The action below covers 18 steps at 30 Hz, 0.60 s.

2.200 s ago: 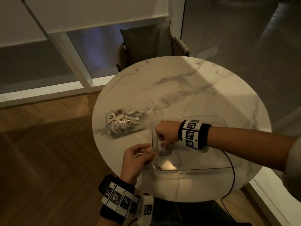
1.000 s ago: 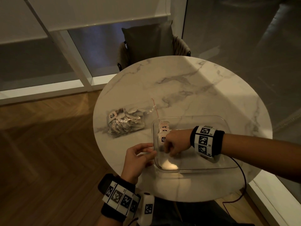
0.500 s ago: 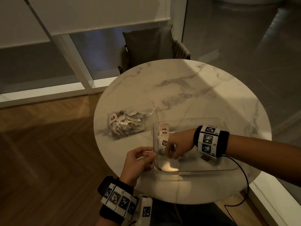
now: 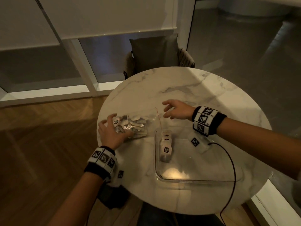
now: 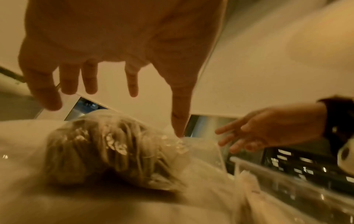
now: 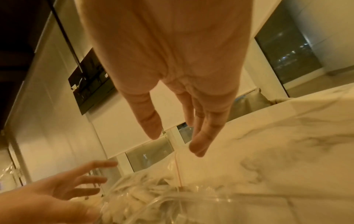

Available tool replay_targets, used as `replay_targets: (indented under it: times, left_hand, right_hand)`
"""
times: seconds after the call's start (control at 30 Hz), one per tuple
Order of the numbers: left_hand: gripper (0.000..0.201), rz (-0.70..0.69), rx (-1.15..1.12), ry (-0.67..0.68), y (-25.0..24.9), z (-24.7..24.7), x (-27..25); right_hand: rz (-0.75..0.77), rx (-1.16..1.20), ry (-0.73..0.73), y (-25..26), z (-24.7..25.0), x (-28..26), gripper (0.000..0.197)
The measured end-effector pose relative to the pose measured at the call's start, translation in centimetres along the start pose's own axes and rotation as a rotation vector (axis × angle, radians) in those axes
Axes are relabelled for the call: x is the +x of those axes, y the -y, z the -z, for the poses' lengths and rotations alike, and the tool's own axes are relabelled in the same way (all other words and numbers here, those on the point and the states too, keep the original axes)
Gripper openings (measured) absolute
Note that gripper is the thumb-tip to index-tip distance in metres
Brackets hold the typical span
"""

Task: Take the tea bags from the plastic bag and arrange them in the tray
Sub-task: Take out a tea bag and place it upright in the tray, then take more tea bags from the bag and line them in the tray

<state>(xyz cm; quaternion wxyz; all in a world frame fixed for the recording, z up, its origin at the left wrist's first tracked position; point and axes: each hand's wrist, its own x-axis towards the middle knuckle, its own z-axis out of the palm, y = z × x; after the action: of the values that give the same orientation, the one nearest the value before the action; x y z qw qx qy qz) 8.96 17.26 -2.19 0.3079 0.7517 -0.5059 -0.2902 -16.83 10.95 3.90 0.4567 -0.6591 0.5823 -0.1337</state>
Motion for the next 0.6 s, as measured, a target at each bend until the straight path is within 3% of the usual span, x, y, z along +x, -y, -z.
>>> replay_targets:
  times: [0.1, 0.23, 0.3, 0.37, 0.5, 0.6]
  left_hand:
    - [0.126, -0.005, 0.155, 0.182, -0.2, -0.2, 1.4]
    - [0.134, 0.066, 0.271, 0.257, -0.5, -1.3, 2.8]
    - [0.134, 0.063, 0.327, 0.262, -0.5, -2.0, 3.4]
    - [0.124, 0.039, 0.362, 0.258, -0.4, -2.5, 3.9]
    - [0.074, 0.008, 0.254, 0.150, 0.0, -2.6, 4.9]
    - [0.056, -0.001, 0.068, 0.057, 0.6, -2.0, 5.4]
  right_hand:
    - [-0.095, -0.120, 0.040, 1.3, -0.5, 1.9, 0.070]
    - [-0.205, -0.392, 0.157, 3.1, -1.1, 2.8, 0.020]
    - [-0.181, -0.486, 0.189, 3.5, -1.5, 2.9, 0.018]
    - [-0.101, -0.427, 0.204, 3.2, -1.8, 3.5, 0.018]
    - [0.198, -0.154, 0.212, 3.3, -1.9, 3.5, 0.061]
    - [0.450, -0.159, 0.185, 3.0, -1.8, 3.8, 0.074]
